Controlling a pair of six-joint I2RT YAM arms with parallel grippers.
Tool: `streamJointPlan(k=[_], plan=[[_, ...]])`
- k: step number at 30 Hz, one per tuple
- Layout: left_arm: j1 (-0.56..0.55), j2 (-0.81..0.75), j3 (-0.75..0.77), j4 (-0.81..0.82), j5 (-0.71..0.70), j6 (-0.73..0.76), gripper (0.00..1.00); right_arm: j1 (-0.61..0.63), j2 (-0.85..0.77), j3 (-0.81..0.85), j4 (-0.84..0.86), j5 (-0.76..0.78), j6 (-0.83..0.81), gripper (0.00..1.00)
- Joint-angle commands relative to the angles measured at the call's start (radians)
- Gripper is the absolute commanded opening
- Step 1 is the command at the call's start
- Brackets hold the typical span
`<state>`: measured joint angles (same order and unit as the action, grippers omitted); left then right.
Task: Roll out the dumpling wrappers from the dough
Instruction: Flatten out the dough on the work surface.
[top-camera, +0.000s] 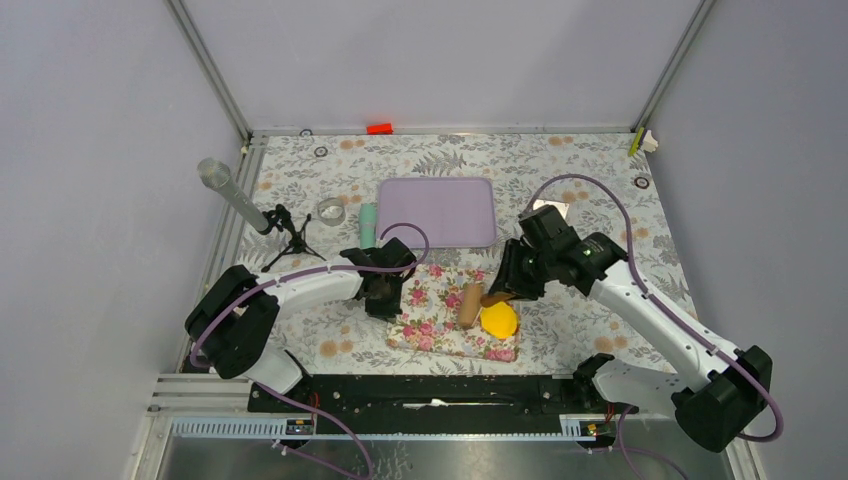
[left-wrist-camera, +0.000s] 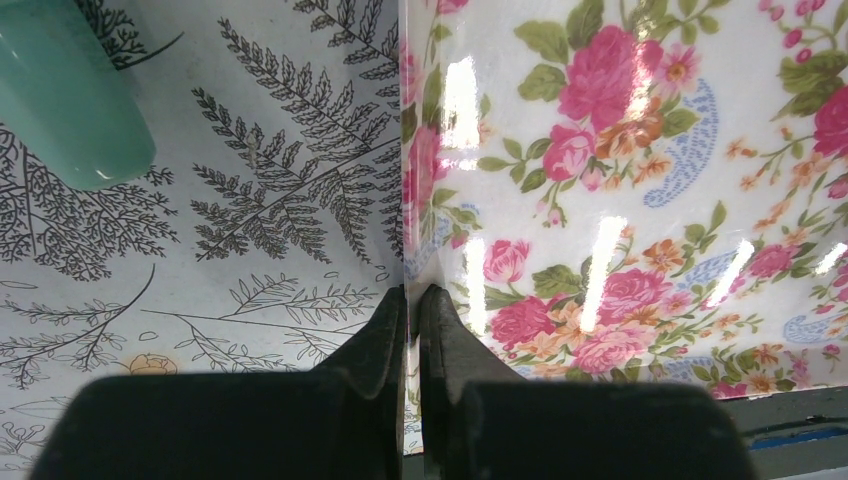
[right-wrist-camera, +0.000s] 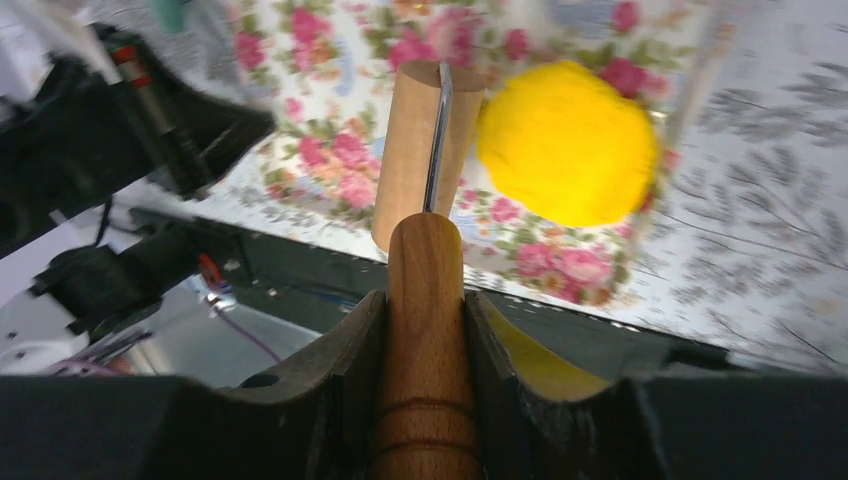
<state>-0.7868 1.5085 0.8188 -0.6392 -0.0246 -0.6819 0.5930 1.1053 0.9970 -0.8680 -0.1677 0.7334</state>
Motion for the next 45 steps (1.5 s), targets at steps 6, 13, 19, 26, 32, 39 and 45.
streamJointPlan(k=[6,13,19,26,32,39,45], plan=[[-0.008,-0.002,0.025,-0.052,-0.054,0.027,0.00,0.088,0.057,0.069,0.215,-0.117,0.043,0.00],[-0.008,0.005,0.031,-0.056,-0.066,0.035,0.00,0.089,0.084,0.229,-0.169,0.321,-0.149,0.00],[-0.007,0.013,0.039,-0.056,-0.066,0.037,0.00,0.087,0.116,0.257,-0.265,0.473,-0.149,0.00],[-0.008,0.013,0.029,-0.053,-0.061,0.033,0.00,0.088,0.123,0.232,-0.288,0.490,-0.177,0.00],[-0.008,0.015,0.032,-0.054,-0.060,0.032,0.00,0.089,0.141,0.209,-0.264,0.409,-0.201,0.00],[-0.008,0.027,0.042,-0.051,-0.048,0.035,0.00,0.095,0.141,0.123,-0.227,0.365,-0.206,0.00],[-0.009,0.029,0.047,-0.052,-0.042,0.038,0.00,0.112,0.141,0.110,-0.186,0.314,-0.191,0.00]])
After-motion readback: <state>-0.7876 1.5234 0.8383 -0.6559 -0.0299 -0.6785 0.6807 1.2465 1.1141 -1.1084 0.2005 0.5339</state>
